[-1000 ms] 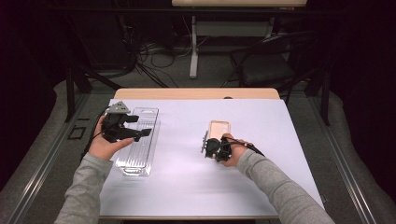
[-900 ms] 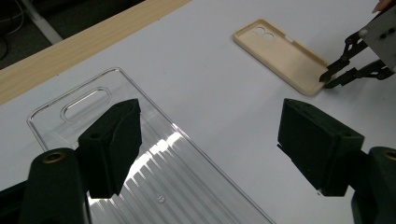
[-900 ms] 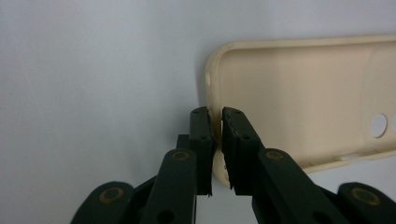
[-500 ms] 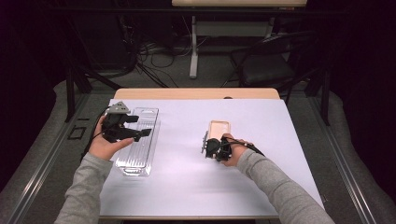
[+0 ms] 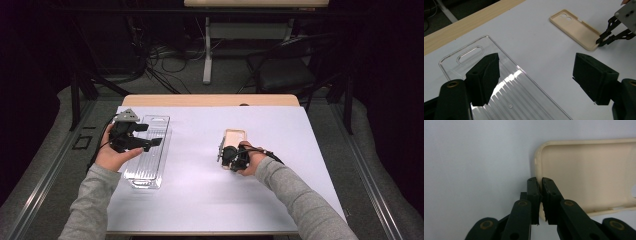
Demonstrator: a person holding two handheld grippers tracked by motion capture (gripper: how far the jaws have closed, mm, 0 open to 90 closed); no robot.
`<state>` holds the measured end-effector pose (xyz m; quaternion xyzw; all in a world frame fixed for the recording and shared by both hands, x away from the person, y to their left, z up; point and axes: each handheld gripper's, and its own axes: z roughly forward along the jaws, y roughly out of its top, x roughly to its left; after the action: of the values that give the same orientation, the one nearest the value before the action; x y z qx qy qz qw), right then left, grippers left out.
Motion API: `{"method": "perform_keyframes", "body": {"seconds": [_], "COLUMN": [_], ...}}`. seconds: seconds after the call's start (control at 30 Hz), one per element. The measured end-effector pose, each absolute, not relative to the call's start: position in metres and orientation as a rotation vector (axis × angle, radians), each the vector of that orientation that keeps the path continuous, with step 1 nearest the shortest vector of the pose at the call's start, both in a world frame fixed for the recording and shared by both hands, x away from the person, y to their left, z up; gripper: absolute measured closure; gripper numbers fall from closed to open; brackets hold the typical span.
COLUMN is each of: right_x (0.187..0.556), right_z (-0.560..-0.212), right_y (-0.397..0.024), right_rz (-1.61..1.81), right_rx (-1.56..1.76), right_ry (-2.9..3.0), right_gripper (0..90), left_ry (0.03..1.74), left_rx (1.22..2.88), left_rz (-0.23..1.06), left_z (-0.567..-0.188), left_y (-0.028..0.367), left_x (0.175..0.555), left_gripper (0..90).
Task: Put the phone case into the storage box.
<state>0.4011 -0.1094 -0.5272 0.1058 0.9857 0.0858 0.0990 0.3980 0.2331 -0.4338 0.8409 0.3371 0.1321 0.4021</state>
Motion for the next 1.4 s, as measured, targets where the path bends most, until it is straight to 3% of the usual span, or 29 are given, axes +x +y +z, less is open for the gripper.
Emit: {"method": "perform_keyframes", "body": {"seconds": [1.4], "right_x": [0.412], "right_z": [-0.527], "right_y": [-0.124], "right_rz": [0.373], "right_rx": [0.263], "right_ry": [2.996], "right_gripper": [87.8], "left_ry": [0.851], "left_rx": [2.123], "left_rz": [0.342], "left_z": [-0.435], "left_y": [0.233], "left_x": [0.398], "left_gripper": [21.9]}}
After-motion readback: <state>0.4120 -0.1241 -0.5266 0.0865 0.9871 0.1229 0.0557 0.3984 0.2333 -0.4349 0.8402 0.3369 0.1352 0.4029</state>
